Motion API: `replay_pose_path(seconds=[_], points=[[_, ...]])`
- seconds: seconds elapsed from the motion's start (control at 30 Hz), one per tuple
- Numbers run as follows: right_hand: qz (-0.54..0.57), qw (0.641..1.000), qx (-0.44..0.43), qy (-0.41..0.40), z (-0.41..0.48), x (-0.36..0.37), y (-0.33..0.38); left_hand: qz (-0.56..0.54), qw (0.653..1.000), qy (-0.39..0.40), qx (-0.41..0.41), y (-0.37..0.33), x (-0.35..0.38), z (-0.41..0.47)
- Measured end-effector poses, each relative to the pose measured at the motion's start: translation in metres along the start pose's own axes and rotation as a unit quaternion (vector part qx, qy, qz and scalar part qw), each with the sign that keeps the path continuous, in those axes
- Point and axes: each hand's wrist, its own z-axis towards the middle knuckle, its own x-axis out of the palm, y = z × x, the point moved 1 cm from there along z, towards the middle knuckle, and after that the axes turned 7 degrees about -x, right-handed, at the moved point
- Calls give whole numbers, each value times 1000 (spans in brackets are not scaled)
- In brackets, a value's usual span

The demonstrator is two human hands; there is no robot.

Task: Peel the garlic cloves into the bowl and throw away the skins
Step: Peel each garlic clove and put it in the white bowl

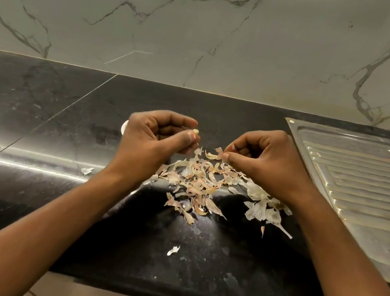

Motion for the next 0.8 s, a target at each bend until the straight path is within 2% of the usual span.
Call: replay_pose_path(seconds=[0.2, 0.4, 0.6, 0.8], points=[[6, 1000, -11, 18, -1, -2, 1, 74, 988, -119, 61, -2, -19, 5], [-24, 999, -4, 47, -2, 3, -3, 156, 968, -192, 45, 4, -39, 15], [-29, 999, -9, 31, -1, -1, -3, 165, 962, -218, -18, 9, -49, 20], [-13, 999, -12, 34, -1, 1, -4, 204, 955, -200, -79, 16, -51, 22]])
